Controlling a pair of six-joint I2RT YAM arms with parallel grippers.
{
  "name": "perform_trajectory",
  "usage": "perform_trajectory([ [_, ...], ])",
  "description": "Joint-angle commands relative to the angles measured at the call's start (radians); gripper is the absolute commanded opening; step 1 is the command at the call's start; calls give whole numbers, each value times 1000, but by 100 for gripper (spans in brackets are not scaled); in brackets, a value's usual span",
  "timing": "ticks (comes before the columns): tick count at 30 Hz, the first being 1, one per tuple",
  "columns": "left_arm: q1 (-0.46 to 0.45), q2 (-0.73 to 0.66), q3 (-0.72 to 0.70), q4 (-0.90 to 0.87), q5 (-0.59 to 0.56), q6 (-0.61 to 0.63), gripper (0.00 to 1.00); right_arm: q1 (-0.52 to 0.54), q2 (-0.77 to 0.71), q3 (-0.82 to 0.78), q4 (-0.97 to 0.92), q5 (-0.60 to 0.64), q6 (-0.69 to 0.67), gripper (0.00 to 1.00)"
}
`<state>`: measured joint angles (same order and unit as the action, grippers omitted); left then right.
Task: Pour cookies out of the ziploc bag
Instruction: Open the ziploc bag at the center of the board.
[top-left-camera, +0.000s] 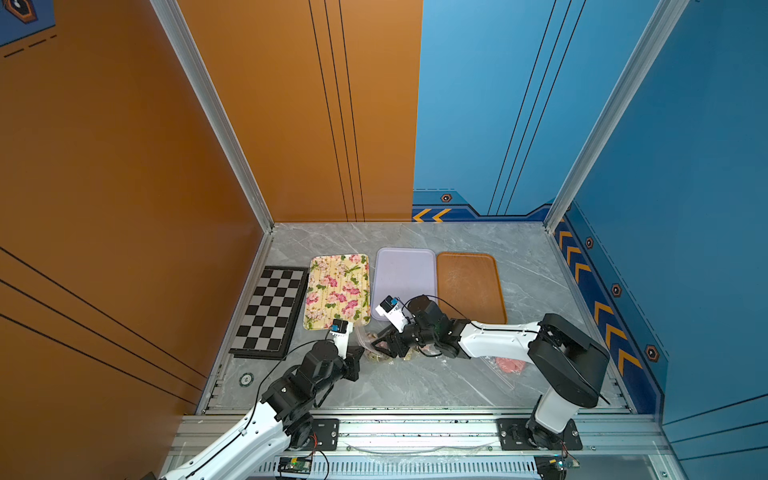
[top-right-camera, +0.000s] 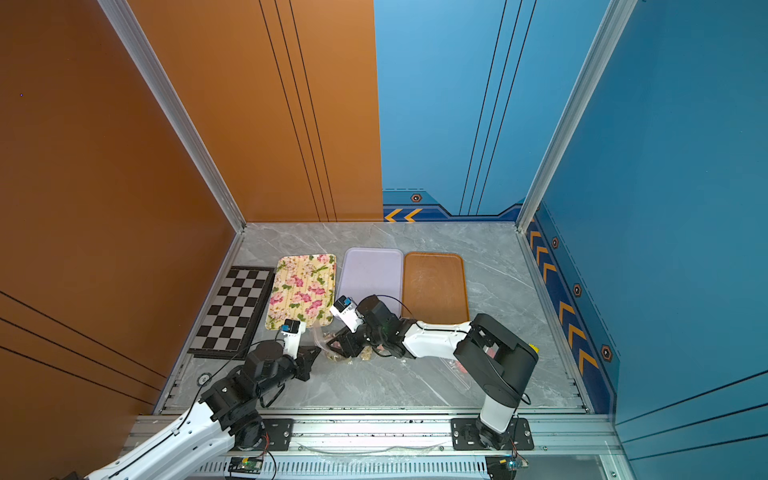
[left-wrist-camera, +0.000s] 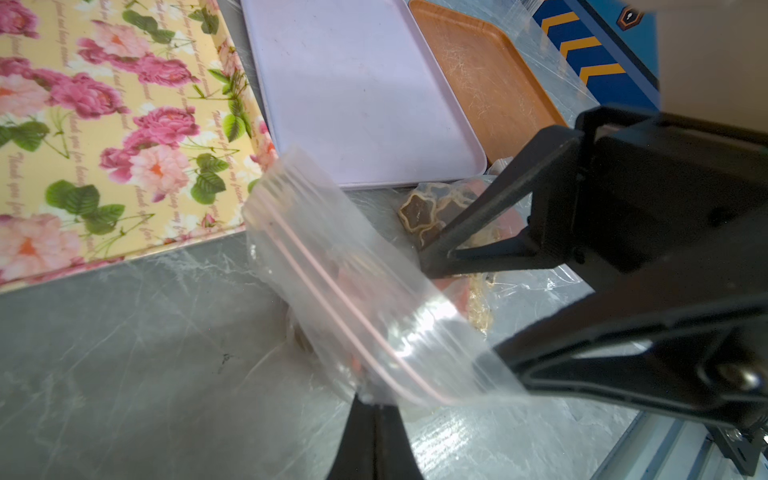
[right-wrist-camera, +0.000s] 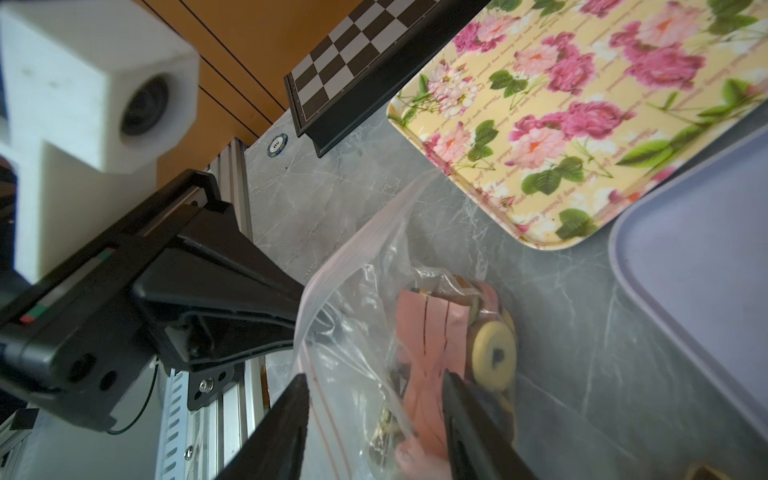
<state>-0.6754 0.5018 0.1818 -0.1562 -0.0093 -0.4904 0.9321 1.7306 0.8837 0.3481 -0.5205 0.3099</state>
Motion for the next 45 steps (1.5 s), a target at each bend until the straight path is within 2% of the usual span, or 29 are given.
perform_trajectory([
  [1, -4, 11, 20, 34, 19, 19, 0, 8, 16, 28, -37, -24, -31, 53],
  [5, -4, 33, 20, 54, 23, 21, 0, 14, 28, 42, -48, -24, -35, 51],
  [7, -4, 44, 22, 61, 24, 21, 0, 16, 32, 47, -47, -25, -34, 45],
  [10, -4, 58, 23, 72, 28, 21, 0, 16, 32, 45, -45, -22, -34, 14],
  [12, -6, 63, 22, 73, 27, 21, 0, 17, 21, 38, -39, -4, -32, 0],
  [32, -7, 57, 31, -23, -102, -38, 0, -78, -71, -81, 11, 283, 110, 0],
  [37, -7, 61, 38, -85, -161, -71, 0, -108, -68, -84, -18, 309, 147, 0],
  [45, -8, 61, 44, -124, -222, -109, 0, -134, -49, -81, -18, 278, 186, 0],
])
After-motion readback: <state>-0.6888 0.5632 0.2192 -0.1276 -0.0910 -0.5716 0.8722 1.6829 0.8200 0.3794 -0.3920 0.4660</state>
